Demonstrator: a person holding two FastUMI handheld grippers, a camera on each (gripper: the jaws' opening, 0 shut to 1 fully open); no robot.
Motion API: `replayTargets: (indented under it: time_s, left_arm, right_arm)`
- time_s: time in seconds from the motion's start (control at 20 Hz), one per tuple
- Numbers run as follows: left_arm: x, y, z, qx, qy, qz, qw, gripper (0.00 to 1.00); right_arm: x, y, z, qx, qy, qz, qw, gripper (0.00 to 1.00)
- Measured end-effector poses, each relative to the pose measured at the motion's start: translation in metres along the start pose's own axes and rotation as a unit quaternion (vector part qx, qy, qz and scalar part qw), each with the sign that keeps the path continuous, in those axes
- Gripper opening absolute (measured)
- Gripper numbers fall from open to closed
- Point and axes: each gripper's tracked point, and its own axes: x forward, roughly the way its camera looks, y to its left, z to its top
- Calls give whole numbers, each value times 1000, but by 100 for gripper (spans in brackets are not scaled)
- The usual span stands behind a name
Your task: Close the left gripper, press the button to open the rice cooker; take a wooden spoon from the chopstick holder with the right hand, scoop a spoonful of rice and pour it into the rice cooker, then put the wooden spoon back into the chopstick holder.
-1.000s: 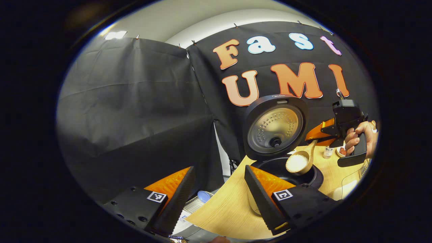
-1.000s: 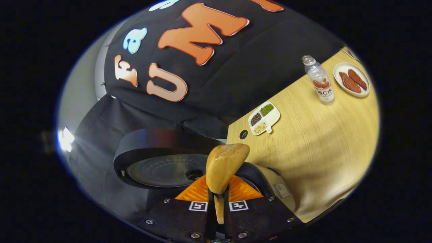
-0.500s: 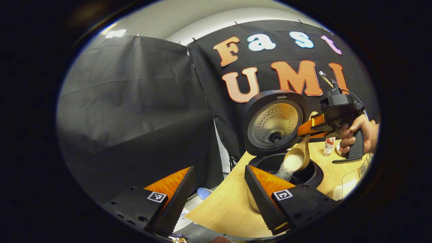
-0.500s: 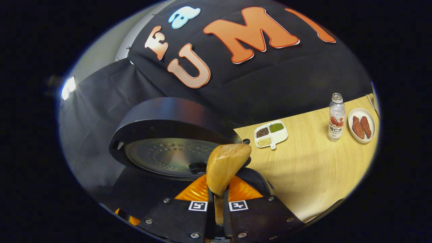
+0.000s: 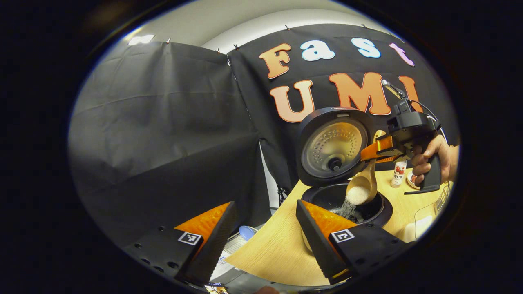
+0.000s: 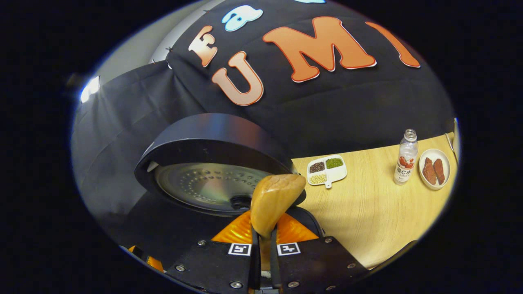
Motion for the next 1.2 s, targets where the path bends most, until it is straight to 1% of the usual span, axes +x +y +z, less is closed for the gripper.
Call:
replayTargets:
  time_s: [0.2, 0.4, 0.45, 0.55, 0.7, 0.85, 0.9, 0.95, 1.05, 1.1, 1.2]
  left_arm:
    - [-3, -3, 2, 3, -4, -5, 1000, 99]
    - [-4, -5, 4, 8, -8, -8, 1000, 99]
    - [-4, -5, 4, 9, -8, -8, 1000, 91]
    - [-6, -5, 4, 11, -7, -9, 1000, 91]
    - [-9, -6, 5, 13, -9, -9, 1000, 91]
    - [-11, -7, 4, 13, -9, -11, 1000, 91]
    - [-13, -6, 3, 14, -8, -10, 1000, 91]
    - [-13, -6, 3, 13, -8, -10, 1000, 91]
    - [-14, -4, 3, 14, -9, -8, 1000, 91]
    - [-13, -4, 3, 14, -9, -7, 1000, 99]
    - [-12, -2, 3, 14, -8, -6, 1000, 99]
  right_arm:
    - [-5, 17, 2, -62, -5, 10, 998, 9]
    - [-12, 28, 1, -116, -14, 14, 993, 9]
    - [-13, 29, 0, -134, -14, 14, 991, 9]
    - [-15, 33, -1, -167, -14, 16, 986, 9]
    - [-19, 44, -5, -224, -18, 17, 974, 9]
    - [-21, 53, -9, -292, -28, 20, 956, 9]
    - [-21, 57, -11, -305, -30, 23, 952, 5]
    - [-22, 60, -15, -312, -31, 26, 949, 9]
    - [-23, 62, -17, -328, -33, 28, 944, 9]
    - [-24, 62, -16, -340, -35, 26, 939, 9]
    - [-24, 67, -18, -367, -39, 24, 929, 9]
